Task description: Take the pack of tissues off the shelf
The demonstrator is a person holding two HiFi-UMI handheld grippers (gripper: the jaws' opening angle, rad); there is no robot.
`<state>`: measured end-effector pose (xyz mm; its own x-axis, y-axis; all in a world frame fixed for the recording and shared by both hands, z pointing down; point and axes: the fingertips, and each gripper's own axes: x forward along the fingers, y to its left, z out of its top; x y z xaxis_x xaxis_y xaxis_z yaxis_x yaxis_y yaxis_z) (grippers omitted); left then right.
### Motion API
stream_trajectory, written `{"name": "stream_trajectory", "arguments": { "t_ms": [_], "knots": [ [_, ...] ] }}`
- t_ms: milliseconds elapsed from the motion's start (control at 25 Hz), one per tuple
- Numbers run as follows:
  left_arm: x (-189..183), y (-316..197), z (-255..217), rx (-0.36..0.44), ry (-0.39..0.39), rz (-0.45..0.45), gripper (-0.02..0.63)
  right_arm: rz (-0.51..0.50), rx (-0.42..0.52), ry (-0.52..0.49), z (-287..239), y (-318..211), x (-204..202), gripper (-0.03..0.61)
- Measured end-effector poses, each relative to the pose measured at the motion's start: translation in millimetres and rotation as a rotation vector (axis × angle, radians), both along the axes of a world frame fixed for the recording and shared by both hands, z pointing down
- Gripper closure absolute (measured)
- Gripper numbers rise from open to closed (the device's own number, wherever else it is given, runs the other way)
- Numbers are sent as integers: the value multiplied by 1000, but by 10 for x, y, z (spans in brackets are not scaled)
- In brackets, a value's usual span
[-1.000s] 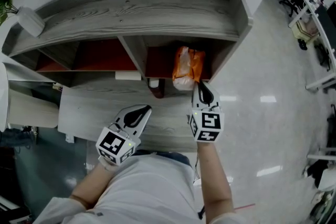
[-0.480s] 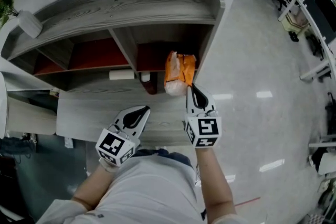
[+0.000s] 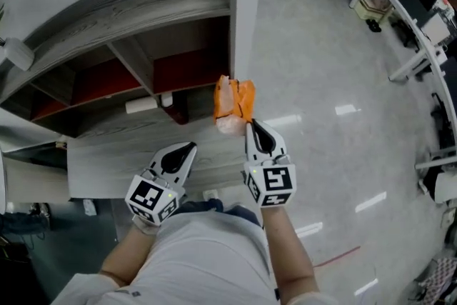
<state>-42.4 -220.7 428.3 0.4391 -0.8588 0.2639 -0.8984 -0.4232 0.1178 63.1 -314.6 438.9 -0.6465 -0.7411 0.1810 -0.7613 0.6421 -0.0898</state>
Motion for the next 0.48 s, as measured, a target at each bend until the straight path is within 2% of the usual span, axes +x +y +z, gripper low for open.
{"name": "stream_trajectory", "arguments": {
  "t_ms": [480],
  "knots": [
    [918,-388,-62,26,42,199,595,220,24,22,-153,159,1146,557]
  ]
}}
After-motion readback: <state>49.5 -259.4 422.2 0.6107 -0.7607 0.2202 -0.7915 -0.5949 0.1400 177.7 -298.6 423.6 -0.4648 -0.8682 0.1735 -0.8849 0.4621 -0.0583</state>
